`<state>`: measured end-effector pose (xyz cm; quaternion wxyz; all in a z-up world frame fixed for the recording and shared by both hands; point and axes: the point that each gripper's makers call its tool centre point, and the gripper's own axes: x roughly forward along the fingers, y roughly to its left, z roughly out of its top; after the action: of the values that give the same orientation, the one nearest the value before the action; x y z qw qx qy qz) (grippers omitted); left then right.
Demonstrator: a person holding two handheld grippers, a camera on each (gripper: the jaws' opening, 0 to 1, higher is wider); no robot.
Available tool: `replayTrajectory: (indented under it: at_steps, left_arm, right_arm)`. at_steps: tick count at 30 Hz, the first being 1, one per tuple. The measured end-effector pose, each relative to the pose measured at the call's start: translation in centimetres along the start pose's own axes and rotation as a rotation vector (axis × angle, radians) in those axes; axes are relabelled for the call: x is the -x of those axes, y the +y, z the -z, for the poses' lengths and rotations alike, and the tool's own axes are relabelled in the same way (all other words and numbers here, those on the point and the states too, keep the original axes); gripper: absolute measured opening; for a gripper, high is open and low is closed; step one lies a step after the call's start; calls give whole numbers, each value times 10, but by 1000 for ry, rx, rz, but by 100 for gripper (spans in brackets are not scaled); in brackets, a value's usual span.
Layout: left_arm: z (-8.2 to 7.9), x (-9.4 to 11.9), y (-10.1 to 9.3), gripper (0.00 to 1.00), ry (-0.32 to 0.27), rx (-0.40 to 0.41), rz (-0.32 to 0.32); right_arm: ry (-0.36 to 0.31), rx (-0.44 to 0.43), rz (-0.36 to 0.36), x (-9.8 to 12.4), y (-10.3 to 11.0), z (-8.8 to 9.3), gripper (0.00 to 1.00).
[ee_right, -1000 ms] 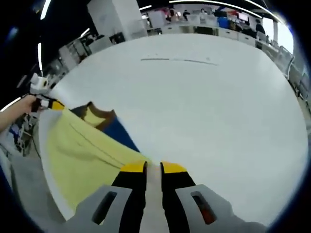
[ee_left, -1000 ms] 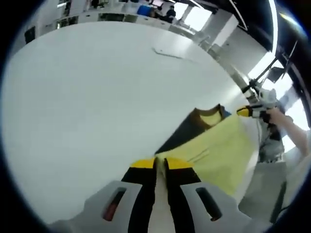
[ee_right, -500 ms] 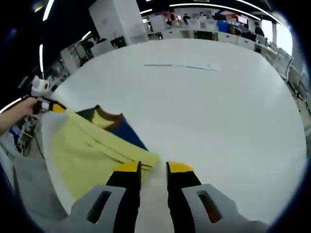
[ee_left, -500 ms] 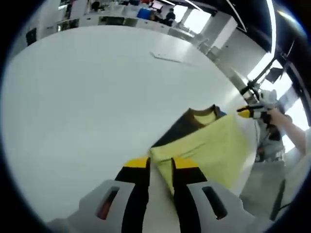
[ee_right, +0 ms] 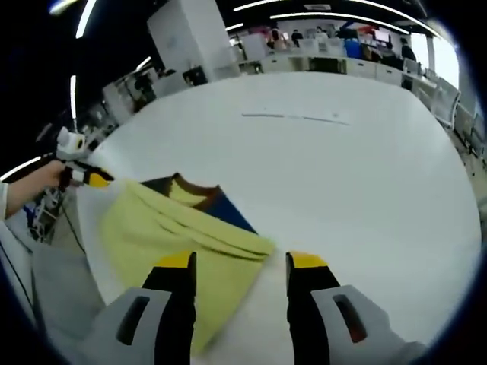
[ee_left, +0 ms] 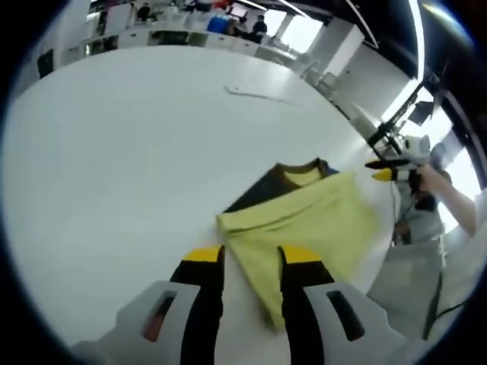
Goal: Fold the garment on the visible template until the final outline fits inside the template.
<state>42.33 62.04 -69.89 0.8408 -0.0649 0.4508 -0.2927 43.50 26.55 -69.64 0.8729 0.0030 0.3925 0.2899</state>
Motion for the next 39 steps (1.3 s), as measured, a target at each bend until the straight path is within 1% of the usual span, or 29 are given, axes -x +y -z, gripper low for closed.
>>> replayTrajectory:
  at_steps: [5,8,9,12,14,19,21,24,30,32,34,39]
  left_arm:
    - [1,14,-5,27,-29,1,-9]
    - [4,22,-10,28,-41,-1,-10]
    - [6,26,-12,30,-47,-1,-12]
    - [11,34,-14,35,-56,4,-25]
    - [16,39,-15,40,-60,10,-33]
    - [26,50,-21,43,-71,22,-38]
    - [31,56,-26,46,-73,24,-36]
    - [33,62,-33,51,-78,15,-34]
    - [37,77,-49,56,-100,-5,-19]
    - [39,81,-54,58,-106,-4,-16]
    - [42,84,-61,59,-110,-1,-2]
    - [50,95,-69,64,-119,1,1]
  right_arm:
    - [-3,6,-5,11,8,2,50]
    - [-5,9,-6,20,13,5,53]
    - [-9,9,-9,24,16,6,54]
    - [-12,14,-7,30,17,8,56]
    - [-19,15,-7,38,24,9,58]
    - [-34,19,-1,50,33,11,59]
    - [-40,22,3,55,37,12,58]
    - [-52,23,3,62,43,11,60]
    - [-78,42,-11,78,58,10,63]
    - [-83,49,-9,83,61,10,64]
    - [-99,54,7,89,62,9,63]
    - [-135,30,12,103,66,8,65]
